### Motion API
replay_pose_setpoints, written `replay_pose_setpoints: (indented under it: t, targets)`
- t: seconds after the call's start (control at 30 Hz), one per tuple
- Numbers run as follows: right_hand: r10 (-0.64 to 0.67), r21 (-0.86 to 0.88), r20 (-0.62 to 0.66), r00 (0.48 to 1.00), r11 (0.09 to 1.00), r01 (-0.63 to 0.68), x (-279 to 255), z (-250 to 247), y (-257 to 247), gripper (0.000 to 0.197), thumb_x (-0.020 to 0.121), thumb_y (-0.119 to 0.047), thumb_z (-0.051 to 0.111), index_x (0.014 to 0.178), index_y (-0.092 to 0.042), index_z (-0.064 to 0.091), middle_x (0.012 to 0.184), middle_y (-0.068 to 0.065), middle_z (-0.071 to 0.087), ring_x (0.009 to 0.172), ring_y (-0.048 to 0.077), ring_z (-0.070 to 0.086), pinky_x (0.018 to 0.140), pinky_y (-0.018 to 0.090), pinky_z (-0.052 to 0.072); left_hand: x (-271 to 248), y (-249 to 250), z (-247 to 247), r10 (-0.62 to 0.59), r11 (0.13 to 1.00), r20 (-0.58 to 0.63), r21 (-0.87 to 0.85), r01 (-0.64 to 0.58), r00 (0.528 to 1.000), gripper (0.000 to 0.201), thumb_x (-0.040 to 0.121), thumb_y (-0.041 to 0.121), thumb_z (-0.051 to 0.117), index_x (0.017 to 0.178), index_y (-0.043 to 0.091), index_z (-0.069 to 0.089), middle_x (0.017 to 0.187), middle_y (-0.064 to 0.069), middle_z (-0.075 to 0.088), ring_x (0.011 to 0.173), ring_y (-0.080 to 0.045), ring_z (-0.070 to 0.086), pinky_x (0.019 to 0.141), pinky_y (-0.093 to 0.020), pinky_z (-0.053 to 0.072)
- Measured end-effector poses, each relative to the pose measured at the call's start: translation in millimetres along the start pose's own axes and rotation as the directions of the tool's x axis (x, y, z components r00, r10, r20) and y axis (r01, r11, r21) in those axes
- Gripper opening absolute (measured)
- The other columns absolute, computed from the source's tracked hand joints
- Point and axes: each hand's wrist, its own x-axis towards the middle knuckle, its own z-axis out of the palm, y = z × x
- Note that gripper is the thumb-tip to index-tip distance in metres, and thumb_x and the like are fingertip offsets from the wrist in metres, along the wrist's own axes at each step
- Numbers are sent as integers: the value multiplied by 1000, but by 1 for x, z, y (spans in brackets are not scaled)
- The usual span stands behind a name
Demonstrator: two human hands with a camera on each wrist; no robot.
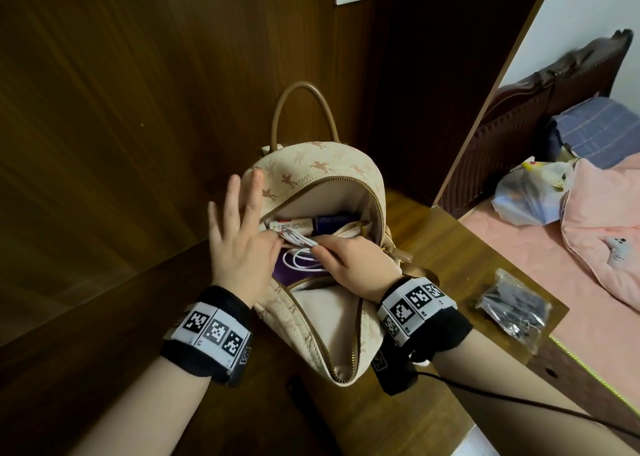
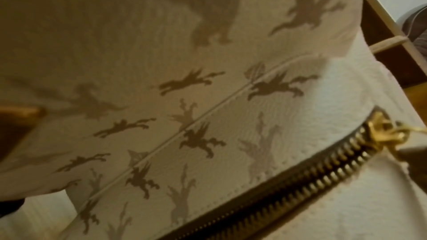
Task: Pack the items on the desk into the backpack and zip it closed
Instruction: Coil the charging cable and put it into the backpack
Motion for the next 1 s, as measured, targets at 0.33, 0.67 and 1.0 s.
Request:
replay_pose_setpoints:
  t: [0.33,0.67,1.0]
  targets:
    - [42,28,-32,999,999,-41,7,0,-3,31,99,-38,36,102,-19,60,96,5,68,89,25,62,74,39,49,8,2,1,-21,998,12,57,20,1000,16,79,33,72,95,28,73,161,-4,-4,143,-46,-4,106,-74,11]
    - [91,-298,-44,995,949,-100,40,-16,-9,37,100,-33,31,102,-15,63,93,11,67,86,33,62,61,30,35,9,2,2,-47,993,46,113,41,998,24,82,40,65,105,35,70,159,-3,-18,143,-45,-13,102,-76,-1]
    - [194,88,132,972,975,-206,50,-11,0,34,100,-28,37,104,-6,63,86,10,56,79,18,46,71,26,31,8,4,5,-20,999,46,36,19,999,13,81,33,68,90,26,73,161,-5,-9,145,-39,-10,108,-72,7]
